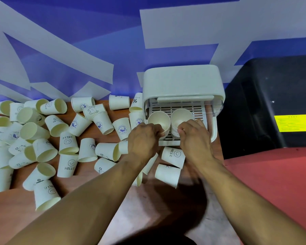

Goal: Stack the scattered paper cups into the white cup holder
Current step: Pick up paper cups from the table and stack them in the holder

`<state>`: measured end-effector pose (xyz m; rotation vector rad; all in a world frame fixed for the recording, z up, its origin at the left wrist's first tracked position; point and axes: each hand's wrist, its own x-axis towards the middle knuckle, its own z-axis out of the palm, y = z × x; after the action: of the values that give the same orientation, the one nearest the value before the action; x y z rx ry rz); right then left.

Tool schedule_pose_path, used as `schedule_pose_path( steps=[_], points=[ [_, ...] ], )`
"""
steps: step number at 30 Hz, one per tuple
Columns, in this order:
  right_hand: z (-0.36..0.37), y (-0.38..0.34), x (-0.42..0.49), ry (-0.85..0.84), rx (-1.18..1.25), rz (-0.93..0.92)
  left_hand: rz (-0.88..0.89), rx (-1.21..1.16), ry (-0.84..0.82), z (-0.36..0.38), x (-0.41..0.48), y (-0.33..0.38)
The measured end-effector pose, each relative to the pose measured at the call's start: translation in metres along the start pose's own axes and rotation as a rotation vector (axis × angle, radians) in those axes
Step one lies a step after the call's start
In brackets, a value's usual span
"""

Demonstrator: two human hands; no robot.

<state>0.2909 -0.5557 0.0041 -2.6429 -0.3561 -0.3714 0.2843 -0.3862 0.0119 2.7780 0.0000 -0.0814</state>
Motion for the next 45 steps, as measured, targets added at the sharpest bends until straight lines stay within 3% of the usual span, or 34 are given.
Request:
schedule_pose_path(
  steps=[10, 16, 20, 27, 35, 45],
  points=[
    [-0.002, -0.006, -0.001, -0.103, 0.036, 0.137, -0.009, -0.01, -0.04, -0.005, -0.002, 0.002],
    [-0.026, -0.038, -0.017, 0.004, 0.12, 0.126, 0.116, -0.127, 0.126, -0.019, -0.03, -0.004],
    [-0.033, -0.073, -0.03, 0.016, 0.152, 0.079, 0.1, -0.202, 0.229, -0.032, -0.058, -0.01],
    [-0.033, -0.14, -0.044, -0.05, 0.162, -0.06, -0.048, -0.244, 0.37, -0.057, -0.115, -0.055],
    [0.001, -0.213, -0.058, -0.246, 0.172, -0.225, -0.304, -0.272, 0.409, -0.073, -0.183, -0.14],
    [0.073, -0.331, -0.066, -0.462, 0.151, -0.297, -0.525, -0.303, 0.339, -0.094, -0.237, -0.272]
  ],
)
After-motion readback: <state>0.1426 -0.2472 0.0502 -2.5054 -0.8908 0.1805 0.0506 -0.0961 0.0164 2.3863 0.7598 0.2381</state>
